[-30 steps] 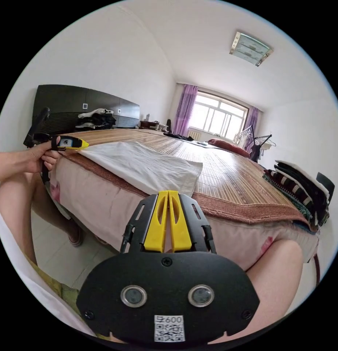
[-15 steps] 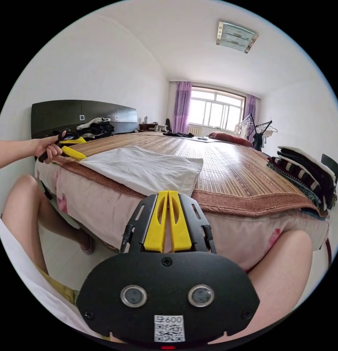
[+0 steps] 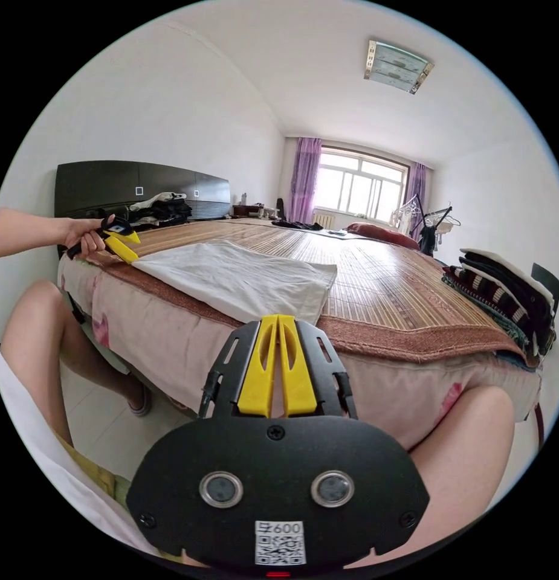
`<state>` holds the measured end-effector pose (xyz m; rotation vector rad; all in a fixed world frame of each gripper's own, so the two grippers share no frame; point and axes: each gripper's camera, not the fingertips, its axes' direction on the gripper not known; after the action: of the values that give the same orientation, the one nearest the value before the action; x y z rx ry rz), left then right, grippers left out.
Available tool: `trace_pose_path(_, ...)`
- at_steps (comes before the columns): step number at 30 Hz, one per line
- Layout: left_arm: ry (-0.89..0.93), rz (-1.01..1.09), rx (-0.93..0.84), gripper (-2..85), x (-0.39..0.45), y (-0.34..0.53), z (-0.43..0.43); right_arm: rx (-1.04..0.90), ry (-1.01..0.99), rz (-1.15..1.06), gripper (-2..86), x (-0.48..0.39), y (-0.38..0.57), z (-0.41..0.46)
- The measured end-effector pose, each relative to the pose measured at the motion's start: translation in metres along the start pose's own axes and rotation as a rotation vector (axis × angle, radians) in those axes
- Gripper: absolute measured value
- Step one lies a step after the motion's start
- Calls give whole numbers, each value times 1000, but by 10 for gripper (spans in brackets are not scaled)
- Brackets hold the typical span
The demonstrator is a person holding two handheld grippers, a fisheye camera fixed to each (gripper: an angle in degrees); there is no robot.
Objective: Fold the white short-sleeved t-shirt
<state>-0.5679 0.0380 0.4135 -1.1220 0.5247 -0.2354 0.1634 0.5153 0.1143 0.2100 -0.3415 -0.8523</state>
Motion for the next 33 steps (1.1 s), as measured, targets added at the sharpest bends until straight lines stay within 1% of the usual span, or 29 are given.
trace_pose_path(1,-15,8,0,80,2,0,-1,-29,27,-77,-8,-6,-9,0)
trace_pose_path(2,-68,25,-10,61,6,0,-1,-66,61,-178,-8,-14,-18,1)
trace_pose_path(3,-118,44,-29,39,11,1,1,-86,77,-227,-8,-17,-23,1)
trace_pose_path(4,-117,79,-15,32,17,3,0,-129,100,-298,-8,-21,-33,3)
trace_pose_path(6,-114,109,-20,23,25,7,1,-194,72,-278,-8,-11,-53,6)
trace_pose_path(8,-114,102,-34,17,30,12,5,-255,-30,-144,-8,24,-79,10)
trace_pose_path(10,-66,119,-42,12,40,24,15,-283,-54,-137,-8,46,-94,15)
trace_pose_path(13,-18,123,-61,10,51,39,36,-323,-48,-261,-8,66,-117,25)
trace_pose_path(15,30,91,-62,8,61,51,63,-348,-18,-348,-8,81,-130,36)
trace_pose_path(17,80,111,-66,6,76,59,86,-370,58,-411,-8,109,-147,60)
trace_pose_path(18,76,124,-72,4,86,64,100,-386,79,-407,-8,118,-152,67)
trace_pose_path(20,12,160,-86,3,104,70,119,-502,95,-73,-8,176,-182,84)
trace_pose_path(21,-56,185,-96,3,116,73,130,-511,50,-5,-8,190,-188,83)
trace_pose_path(22,-114,200,-102,3,126,76,140,-501,-43,118,-8,214,-196,77)
trace_pose_path(23,-130,208,-103,3,132,78,144,-512,-115,192,-8,232,-201,71)
trace_pose_path(24,-139,225,-101,3,144,80,151,-522,-136,215,-8,238,-202,67)
trace_pose_path(26,-132,251,-69,2,163,81,155,-461,-115,289,-8,250,-206,39)
trace_pose_path(28,-118,271,-22,2,183,78,151,-371,-83,282,-8,246,-212,13)
trace_pose_path(30,-96,300,61,1,210,68,137,-307,-68,210,-8,235,-223,-4)
trace_pose_path(31,-95,310,77,2,217,64,134,-305,-57,144,-8,225,-233,-6)
trace_pose_path(32,-127,329,84,2,233,55,133,-343,-41,77,-8,217,-244,-1)
trace_pose_path(33,-205,351,39,2,250,44,140,-371,-32,40,-8,213,-250,3)
